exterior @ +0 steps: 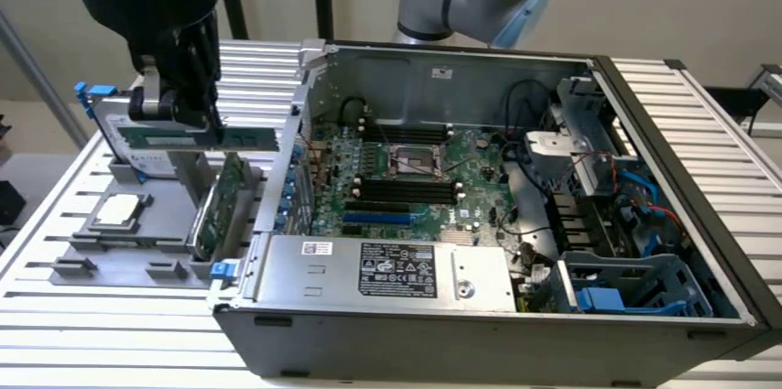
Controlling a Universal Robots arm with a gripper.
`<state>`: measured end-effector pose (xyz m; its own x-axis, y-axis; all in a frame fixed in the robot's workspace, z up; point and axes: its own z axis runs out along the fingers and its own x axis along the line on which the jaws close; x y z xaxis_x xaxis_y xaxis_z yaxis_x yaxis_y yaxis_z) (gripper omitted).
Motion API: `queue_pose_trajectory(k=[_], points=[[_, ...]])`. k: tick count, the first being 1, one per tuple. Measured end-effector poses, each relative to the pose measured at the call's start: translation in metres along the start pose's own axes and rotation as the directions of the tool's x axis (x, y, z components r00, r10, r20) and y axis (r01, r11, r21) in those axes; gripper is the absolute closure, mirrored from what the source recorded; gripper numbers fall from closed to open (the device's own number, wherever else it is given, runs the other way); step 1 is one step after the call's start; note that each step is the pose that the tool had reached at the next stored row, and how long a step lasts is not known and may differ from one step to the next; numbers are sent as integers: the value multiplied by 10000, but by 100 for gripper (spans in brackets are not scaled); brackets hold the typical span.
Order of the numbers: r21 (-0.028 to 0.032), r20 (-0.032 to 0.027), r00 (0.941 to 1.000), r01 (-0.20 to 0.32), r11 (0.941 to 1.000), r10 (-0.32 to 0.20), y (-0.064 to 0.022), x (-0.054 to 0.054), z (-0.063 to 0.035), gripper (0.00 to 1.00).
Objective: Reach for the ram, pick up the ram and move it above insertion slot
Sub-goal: 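Pick up the ram and move it above insertion slot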
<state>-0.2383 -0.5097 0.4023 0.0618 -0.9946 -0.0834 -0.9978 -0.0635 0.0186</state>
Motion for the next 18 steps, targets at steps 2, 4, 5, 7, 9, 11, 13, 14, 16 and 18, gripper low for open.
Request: queue_pose_trajectory(k=[2,4,5,7,9,11,13,14,16,18], points=[[0,1,10000,0,10000,0,-90,5,-4,86],[0,1,10000,1,10000,-1,-181,11,-8,86],[1,2,10000,0,10000,0,-225,13,-9,86],[0,1,10000,0,10000,0,-319,19,-13,86],[1,1,10000,0,10000,0,-408,24,-15,86],[0,1,10000,1,10000,-1,-498,28,-18,86],[0,2,10000,1,10000,-1,-589,32,-20,86],[0,1,10000,0,10000,0,-634,35,-21,86],[0,0,10000,1,10000,-1,-724,37,-23,86],[1,1,10000,0,10000,0,-818,38,-25,86]])
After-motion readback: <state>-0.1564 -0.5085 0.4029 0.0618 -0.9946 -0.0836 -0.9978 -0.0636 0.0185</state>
